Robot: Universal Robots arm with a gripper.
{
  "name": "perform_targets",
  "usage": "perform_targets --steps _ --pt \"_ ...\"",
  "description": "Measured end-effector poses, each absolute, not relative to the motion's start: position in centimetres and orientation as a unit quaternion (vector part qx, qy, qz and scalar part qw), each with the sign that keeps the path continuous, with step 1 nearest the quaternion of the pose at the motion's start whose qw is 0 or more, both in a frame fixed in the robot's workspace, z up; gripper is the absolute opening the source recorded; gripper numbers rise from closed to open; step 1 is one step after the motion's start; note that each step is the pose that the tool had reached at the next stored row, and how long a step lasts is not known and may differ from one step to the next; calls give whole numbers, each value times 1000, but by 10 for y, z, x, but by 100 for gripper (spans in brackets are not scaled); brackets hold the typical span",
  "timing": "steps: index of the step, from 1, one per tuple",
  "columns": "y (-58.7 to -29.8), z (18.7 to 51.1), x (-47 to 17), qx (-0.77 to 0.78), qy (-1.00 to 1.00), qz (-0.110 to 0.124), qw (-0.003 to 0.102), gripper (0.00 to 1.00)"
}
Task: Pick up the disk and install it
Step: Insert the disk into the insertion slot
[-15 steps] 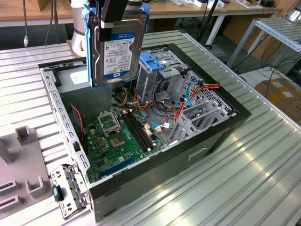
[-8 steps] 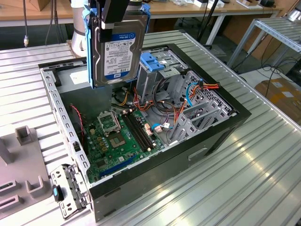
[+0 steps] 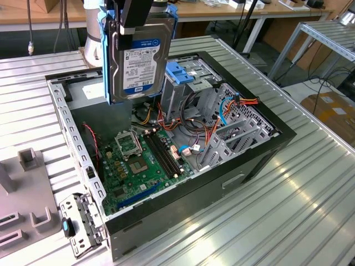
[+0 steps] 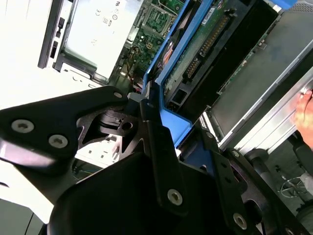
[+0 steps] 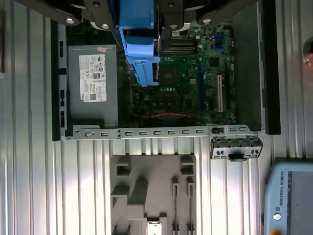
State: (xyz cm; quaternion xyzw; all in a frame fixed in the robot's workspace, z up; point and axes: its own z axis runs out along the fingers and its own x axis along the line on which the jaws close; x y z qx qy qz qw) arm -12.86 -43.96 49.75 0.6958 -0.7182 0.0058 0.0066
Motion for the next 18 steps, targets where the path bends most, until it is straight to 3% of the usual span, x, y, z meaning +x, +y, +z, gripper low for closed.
perform_targets --steps 18 --pt "-483 496 -117 696 -718 8 9 37"
